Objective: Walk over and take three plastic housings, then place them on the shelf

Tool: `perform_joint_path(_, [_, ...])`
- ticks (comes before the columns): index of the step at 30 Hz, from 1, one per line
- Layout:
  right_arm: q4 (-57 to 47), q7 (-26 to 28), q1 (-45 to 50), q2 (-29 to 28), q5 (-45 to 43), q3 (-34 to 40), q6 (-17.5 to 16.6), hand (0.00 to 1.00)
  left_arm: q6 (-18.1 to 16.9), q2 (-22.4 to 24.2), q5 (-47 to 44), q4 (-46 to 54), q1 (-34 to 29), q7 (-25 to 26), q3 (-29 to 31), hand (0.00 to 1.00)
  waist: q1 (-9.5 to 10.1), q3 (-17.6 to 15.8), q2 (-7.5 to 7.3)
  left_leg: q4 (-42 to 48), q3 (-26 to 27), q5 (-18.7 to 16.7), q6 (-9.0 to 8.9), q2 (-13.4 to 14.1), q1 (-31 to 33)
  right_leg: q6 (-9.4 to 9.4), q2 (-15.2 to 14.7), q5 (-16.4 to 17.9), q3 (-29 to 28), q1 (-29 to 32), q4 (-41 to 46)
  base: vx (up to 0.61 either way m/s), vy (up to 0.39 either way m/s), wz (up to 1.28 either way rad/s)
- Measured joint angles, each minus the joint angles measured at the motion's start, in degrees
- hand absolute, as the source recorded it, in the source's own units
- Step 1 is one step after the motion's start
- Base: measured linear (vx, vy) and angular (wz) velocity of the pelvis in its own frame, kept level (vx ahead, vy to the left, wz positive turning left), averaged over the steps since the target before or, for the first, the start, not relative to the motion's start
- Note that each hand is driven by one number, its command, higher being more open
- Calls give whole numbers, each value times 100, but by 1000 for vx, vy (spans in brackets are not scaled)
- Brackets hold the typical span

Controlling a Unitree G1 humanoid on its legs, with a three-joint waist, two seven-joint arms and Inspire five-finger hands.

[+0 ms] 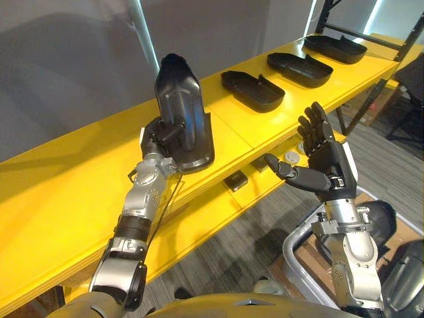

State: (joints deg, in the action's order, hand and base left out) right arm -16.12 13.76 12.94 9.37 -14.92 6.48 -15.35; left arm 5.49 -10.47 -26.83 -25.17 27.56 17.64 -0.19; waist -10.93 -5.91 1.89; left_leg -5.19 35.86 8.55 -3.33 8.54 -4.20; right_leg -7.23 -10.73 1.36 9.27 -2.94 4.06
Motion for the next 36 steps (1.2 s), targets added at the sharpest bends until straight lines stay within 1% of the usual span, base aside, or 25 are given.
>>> perform_joint_path(1, [0,39,2,-2,-2,-39,0,100,0,44,-25,-128,108,174,6,0,-44,5,-5,0,-1,9,-3,13,9,6,13,-8,-1,8,-1,0,0,0])
perform_joint_path(3, [0,94,17,-2,-2,-108,0,100,82,153,-87,-249,294,464,5,0,-56,53,-1,0,0,19,0,15,89,-4,19,-47,-9,74,1,0,0,0])
perform_joint_path(4, [0,99,17,-3,-5,-198,0,100,128,200,-201,-353,436,655,-1,0,-60,104,-11,1,1,67,56,15,186,-42,22,-103,-22,171,0,0,0,0])
perform_joint_path(6, [0,113,13,-6,-4,-372,27,100,233,273,-222,-611,698,962,10,0,-72,114,-59,1,-6,98,79,17,238,-35,32,-157,-33,208,-1,15,13,3])
perform_joint_path(9, [-1,167,-20,-12,-4,-620,40,100,379,311,-380,-859,840,1258,141,0,-143,133,-106,1,-13,111,81,16,244,-34,32,-164,-43,208,1,0,0,0])
perform_joint_path(12, [-34,218,-31,-11,-6,-674,94,100,489,310,-502,-1071,849,1352,307,0,-177,128,-110,1,-20,107,82,25,261,-34,43,-163,-49,217,1,0,0,0])
perform_joint_path(14, [-50,242,-71,-6,-123,-661,133,100,505,300,-519,-1152,943,1349,299,0,-167,114,-125,3,-22,106,77,33,279,-27,51,-154,-60,239,5,0,0,0])
perform_joint_path(15, [-53,263,-136,-7,-179,-666,150,100,500,284,-519,-1231,1011,1350,295,100,-161,95,-133,4,-21,103,70,37,295,-24,54,-149,-76,273,35,-32,9,-3])
perform_joint_path(16, [-57,278,-232,-7,-238,-672,168,100,497,267,-528,-1279,1100,1380,295,100,-160,56,-147,6,-28,116,70,42,336,0,55,-129,-85,331,85,-52,5,1])
perform_joint_path(18, [-74,279,-484,0,-240,-677,226,100,468,253,-530,-1372,1325,1442,279,100,-157,-48,-172,10,-89,154,95,61,471,-25,75,-111,-77,450,127,-67,-1,12])
perform_joint_path(20, [-143,216,-851,68,-240,-736,264,100,448,177,-488,-1424,1729,1465,91,100,-141,-326,-210,12,-217,219,126,102,654,-28,99,-109,-26,615,210,-111,-10,28])
perform_joint_path(21, [-178,192,-928,116,-240,-755,268,100,470,162,-456,-1427,1823,1465,37,100,-132,-394,-208,12,-263,239,124,105,704,-33,108,-113,-23,643,212,-147,-4,30])
perform_joint_path(23, [-284,106,-1198,279,-240,-806,275,100,544,146,-396,-1422,2167,1424,-97,100,-61,-649,-207,14,-324,245,124,96,838,-39,103,-116,-39,773,287,-108,9,21])
perform_joint_path(24, [-289,78,-1234,289,-241,-823,275,100,577,146,-382,-1421,2217,1423,-125,100,-43,-672,-202,16,-330,254,122,95,880,-49,102,-122,-37,807,291,-70,24,12])
perform_joint_path(29, [-291,-196,-1398,342,-246,-872,361,100,906,56,-146,-1249,2630,1411,-342,100,1,-1082,-171,13,-411,288,132,62,983,-90,105,-146,-85,864,308,-60,29,9])
perform_joint_path(31, [-291,-265,-1387,352,-246,-893,399,100,1019,22,18,-1208,2693,1409,-341,100,-1,-1142,-140,9,-410,287,132,56,1003,-92,105,-147,-107,887,306,-38,22,-2])
perform_joint_path(34, [-295,-376,-1386,393,-280,-933,407,100,1306,-121,519,-1204,2836,1382,-342,100,-26,-1275,-114,9,-407,287,131,48,985,-103,108,-153,-163,890,296,-22,21,-8])
perform_joint_path(36, [-404,-431,-1312,394,-419,-931,445,100,1532,-365,1252,-1281,2871,1361,-341,100,-52,-1318,-81,11,-387,288,132,36,973,-161,104,-189,-213,915,286,2,14,-13])
